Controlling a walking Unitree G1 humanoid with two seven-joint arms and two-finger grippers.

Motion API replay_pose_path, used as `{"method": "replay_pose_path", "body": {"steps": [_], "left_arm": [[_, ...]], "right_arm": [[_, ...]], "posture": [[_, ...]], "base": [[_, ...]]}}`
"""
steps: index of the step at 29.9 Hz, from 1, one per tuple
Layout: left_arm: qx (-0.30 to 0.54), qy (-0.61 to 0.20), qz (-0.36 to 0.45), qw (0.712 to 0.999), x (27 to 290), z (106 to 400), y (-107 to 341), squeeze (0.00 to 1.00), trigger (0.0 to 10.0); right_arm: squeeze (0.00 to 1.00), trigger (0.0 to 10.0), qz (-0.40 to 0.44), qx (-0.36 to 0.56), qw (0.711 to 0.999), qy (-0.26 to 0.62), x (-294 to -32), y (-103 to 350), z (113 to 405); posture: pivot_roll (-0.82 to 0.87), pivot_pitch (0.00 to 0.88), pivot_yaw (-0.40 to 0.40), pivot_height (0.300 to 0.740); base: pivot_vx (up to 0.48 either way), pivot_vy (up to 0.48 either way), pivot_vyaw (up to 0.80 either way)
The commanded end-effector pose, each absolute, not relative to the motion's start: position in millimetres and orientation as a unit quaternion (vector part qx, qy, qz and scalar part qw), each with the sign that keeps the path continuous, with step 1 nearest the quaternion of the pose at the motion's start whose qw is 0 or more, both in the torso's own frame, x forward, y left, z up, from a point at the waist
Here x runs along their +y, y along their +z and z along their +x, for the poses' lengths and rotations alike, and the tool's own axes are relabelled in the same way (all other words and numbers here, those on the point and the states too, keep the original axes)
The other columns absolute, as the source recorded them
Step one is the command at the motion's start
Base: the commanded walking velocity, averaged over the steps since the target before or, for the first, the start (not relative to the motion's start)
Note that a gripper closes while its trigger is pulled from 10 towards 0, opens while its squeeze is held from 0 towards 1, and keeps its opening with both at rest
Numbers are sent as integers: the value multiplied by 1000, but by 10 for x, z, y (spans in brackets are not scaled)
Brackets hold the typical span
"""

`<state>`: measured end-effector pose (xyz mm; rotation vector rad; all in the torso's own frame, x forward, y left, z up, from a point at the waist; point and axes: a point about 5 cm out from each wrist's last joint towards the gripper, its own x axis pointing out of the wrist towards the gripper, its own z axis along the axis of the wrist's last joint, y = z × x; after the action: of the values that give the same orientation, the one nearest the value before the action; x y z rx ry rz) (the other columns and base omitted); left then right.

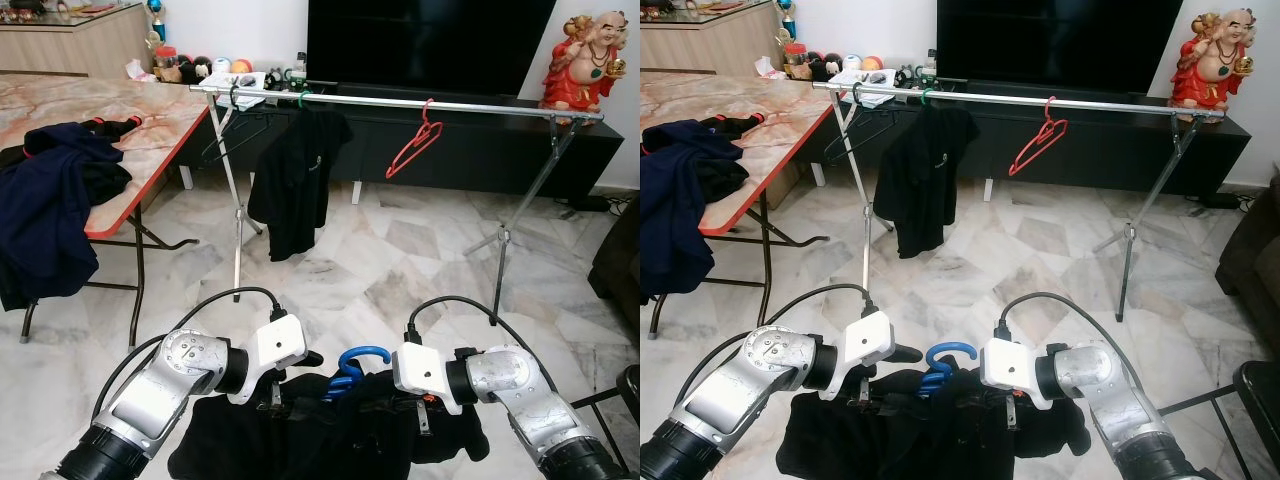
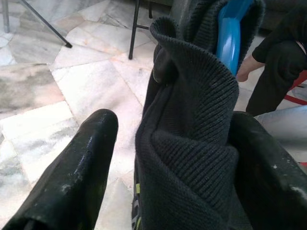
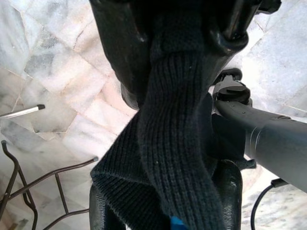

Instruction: Hang hanger

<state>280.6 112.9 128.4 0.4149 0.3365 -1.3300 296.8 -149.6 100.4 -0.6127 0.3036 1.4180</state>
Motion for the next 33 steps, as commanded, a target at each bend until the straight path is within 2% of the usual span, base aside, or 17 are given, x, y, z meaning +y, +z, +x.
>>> {"method": "replay_pose_path", "body": {"steps": [1, 2, 3, 33], "left_arm": [[160, -612, 197, 749, 1100, 2816, 1286, 0, 2941], [161, -612, 196, 749, 1099, 2816, 1285, 0, 235], [161, -613, 196, 749, 1099, 2815, 1285, 0, 0], [179, -625, 186, 736, 1074, 2784, 1277, 0, 0]], "right_arm": [[0, 0, -277, 92, 710, 641, -1401, 1186, 3022], [0, 0, -277, 91, 711, 639, -1400, 1189, 3026], [0, 0, -278, 89, 714, 637, -1398, 1196, 3034], [0, 0, -271, 72, 730, 623, -1327, 1317, 3132]], "posture": [[59, 20, -59, 740], [59, 20, -59, 740], [59, 20, -59, 740], [57, 22, -57, 740]], "base": [[0, 0, 0], [0, 0, 0], [0, 0, 0], [0, 0, 0]]}}
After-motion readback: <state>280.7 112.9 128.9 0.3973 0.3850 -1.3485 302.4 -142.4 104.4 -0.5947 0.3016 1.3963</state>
